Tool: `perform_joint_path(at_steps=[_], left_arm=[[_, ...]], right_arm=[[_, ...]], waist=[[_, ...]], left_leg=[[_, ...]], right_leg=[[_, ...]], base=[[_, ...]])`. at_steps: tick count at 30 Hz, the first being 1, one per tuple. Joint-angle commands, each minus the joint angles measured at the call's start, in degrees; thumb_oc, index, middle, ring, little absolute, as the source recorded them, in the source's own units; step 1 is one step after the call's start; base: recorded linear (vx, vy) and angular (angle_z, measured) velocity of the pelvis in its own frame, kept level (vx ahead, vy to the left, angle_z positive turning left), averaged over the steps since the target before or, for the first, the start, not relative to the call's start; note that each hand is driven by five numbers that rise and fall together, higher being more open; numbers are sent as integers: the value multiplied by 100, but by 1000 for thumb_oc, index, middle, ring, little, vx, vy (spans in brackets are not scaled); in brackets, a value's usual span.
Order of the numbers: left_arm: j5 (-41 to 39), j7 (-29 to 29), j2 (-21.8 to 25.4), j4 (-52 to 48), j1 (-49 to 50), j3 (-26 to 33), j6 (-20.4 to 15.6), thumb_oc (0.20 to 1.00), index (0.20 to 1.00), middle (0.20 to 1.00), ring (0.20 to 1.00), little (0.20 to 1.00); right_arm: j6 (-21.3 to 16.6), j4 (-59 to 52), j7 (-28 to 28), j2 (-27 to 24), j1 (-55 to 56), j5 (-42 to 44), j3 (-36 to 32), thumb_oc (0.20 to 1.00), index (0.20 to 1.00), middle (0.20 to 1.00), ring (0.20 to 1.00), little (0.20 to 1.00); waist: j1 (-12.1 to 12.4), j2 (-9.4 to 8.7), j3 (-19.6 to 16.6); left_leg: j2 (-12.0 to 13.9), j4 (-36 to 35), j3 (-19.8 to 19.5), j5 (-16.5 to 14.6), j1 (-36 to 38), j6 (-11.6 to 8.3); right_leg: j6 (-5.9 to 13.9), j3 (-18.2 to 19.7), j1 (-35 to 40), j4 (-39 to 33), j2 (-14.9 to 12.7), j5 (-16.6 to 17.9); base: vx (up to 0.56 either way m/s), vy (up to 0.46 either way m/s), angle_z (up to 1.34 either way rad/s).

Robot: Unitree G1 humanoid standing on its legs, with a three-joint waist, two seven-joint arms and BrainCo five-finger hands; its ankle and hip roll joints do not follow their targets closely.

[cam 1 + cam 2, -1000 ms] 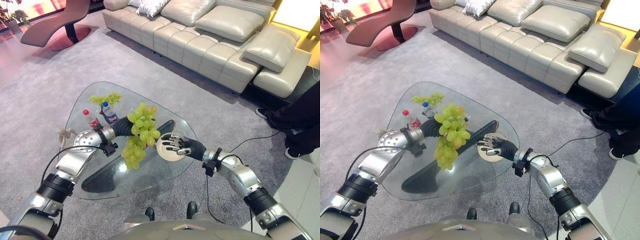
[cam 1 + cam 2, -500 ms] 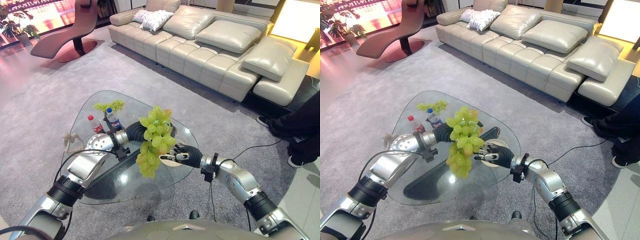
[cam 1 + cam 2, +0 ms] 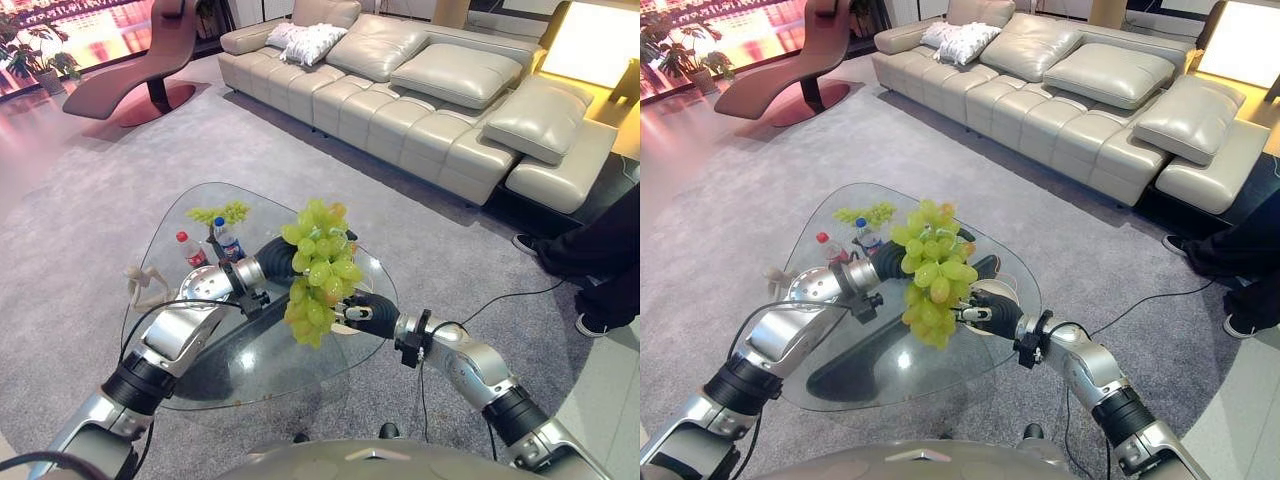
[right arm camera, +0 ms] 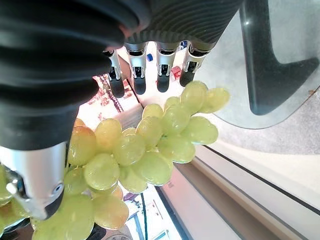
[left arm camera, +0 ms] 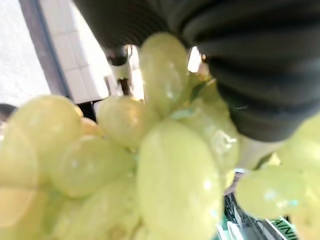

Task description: Pick up fruits into the plate

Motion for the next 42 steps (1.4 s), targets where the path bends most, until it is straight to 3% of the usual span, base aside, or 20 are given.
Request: perform_joint_path(at_steps=[1,27,42], left_arm=[[-658,212,-192,-227,-784,-65,-179,200,200,200,200,200],[-1147,545,-865,-65,-748,-316,84,200,200,200,200,200],[-1216,418,-1002,39,-544,-332,119,200,200,200,200,200]], right_arm=[[-256,-529,172,99,-214,408,115,1000,1000,1000,1000,1000],[-86,-861,120,551,-587,910,593,1000,1000,1000,1000,1000],[274,-1029,399,1049,-390,3191,781,1000,1000,1000,1000,1000]], waist=[[9,-104,-37],[79,-124,-17],[156,-86,-1]], left_leg=[[-228,95,389,-669,58,128],[-215,43,327,-628,36,136],[-218,44,302,-633,22,146]], right_leg=[[129,-64,429,166,39,-864],[106,-36,438,100,47,-843],[117,-82,436,70,28,-837]], base=[[0,0,0],[0,0,0],[0,0,0]])
